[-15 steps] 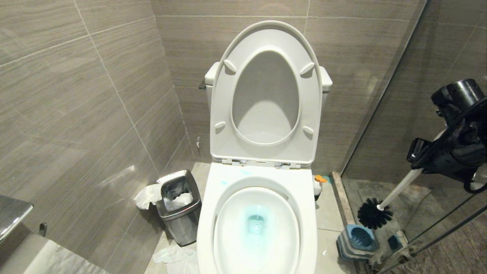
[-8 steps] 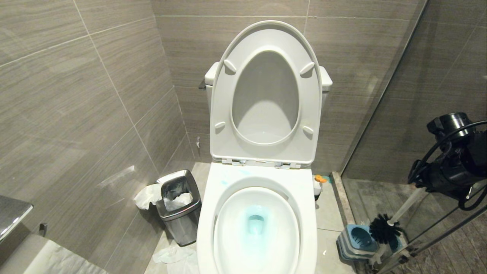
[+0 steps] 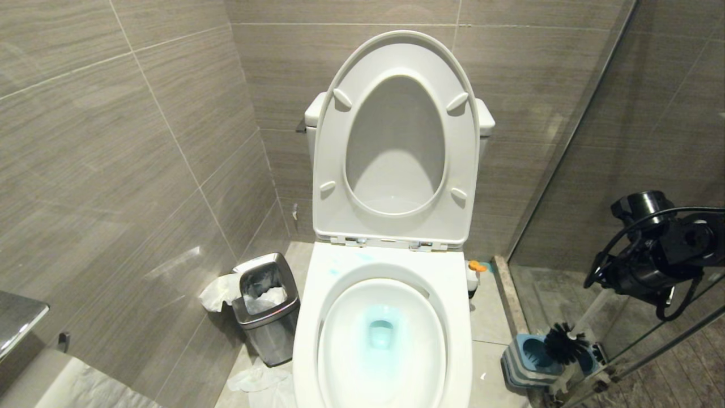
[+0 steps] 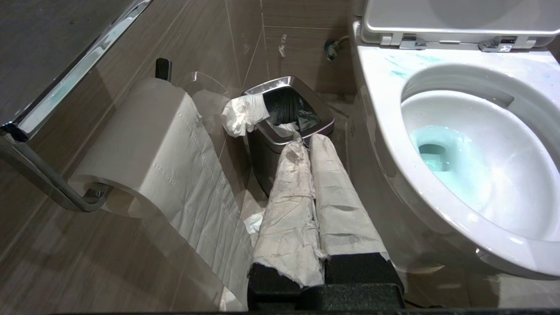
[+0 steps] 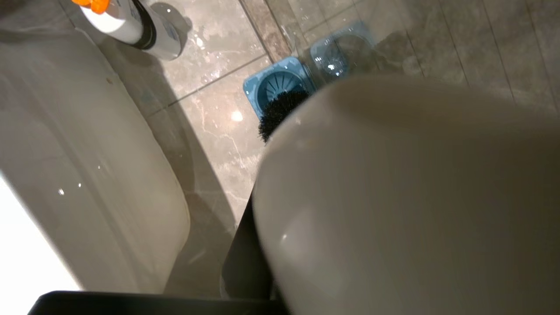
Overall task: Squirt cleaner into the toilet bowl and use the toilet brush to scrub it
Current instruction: Put the toilet brush back
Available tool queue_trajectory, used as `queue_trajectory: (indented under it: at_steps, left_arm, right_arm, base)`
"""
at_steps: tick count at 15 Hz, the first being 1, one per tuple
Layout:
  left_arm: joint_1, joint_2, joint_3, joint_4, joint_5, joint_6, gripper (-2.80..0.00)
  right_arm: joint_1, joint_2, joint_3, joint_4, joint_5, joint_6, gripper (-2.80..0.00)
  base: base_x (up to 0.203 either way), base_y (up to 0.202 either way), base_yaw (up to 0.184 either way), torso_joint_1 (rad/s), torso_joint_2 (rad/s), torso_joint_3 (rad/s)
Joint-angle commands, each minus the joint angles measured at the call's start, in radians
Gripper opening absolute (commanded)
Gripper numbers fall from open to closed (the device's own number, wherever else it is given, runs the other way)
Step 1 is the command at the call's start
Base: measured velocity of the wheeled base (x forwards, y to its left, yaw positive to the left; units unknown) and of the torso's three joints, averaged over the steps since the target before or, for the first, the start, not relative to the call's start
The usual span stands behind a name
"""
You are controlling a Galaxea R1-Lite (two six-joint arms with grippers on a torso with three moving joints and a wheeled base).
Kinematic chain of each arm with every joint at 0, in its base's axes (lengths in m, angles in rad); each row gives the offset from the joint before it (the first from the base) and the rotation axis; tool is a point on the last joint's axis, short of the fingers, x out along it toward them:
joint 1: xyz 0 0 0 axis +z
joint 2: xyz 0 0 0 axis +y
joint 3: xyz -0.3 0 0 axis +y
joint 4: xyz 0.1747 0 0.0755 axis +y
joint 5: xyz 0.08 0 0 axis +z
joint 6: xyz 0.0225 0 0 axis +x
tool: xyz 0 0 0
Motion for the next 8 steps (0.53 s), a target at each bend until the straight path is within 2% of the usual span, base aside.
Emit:
queue_trajectory:
  at_steps: [1, 8]
  left_arm:
    - [0.000, 0.000, 0.002, 0.001, 0.000, 0.000, -2.80]
    - [0.000, 0.000, 0.002, 0.000, 0.000, 0.000, -2.80]
  right_arm:
    - [0.002, 0.055, -0.005, -0.017, -0.003, 0.002, -2.80]
    - [0.015, 0.177, -0.044, -0.107, -0.020, 0.002, -2.80]
  base:
    - [0.000, 0.000, 0.000, 0.000, 0.00, 0.000]
    - [0.000, 0.000, 0.000, 0.000, 0.00, 0.000]
